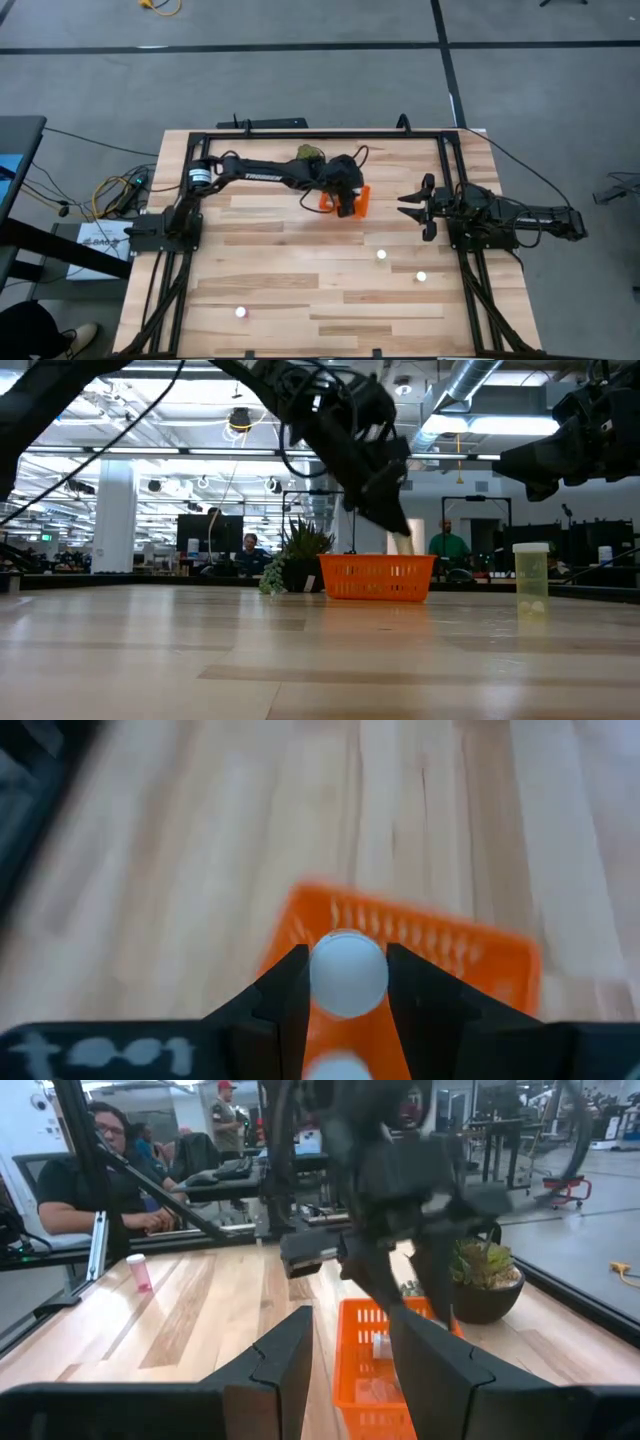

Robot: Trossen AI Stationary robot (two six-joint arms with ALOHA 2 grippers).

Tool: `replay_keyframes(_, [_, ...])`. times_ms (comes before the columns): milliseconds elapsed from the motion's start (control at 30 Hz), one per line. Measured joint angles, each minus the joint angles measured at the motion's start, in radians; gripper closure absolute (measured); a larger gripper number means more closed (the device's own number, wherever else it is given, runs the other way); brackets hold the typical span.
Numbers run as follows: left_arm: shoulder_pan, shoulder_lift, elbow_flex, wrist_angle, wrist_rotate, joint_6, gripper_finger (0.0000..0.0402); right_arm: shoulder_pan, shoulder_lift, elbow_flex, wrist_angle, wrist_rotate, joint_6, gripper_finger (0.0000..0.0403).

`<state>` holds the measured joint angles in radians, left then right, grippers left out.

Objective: Pick and place pill bottles into a basket
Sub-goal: Put the yellow pill bottle into the orange basket, then put the pink pill bottle into the orange basket

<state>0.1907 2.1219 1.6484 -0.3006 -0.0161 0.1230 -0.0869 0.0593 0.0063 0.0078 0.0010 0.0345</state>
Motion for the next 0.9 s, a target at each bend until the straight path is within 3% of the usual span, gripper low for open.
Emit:
replay_keyframes(100, [0.015, 0.021, 0.001, -0.005, 0.062, -0.012, 0.0294, 0.000, 0.000, 0.000, 0.000, 0.000, 0.000, 0.0273])
replay_keyframes(400, [0.012, 0.063, 0.009, -0.011, 0.063, 0.015, 0.0287, 0.000, -0.001, 0.000, 0.000, 0.000, 0.000, 0.0273])
replay_keyframes(900, [0.012, 0.063, 0.039, -0.027, 0.044, 0.047, 0.0212, 0.000, 0.000, 0.000, 0.000, 0.000, 0.000, 0.0273])
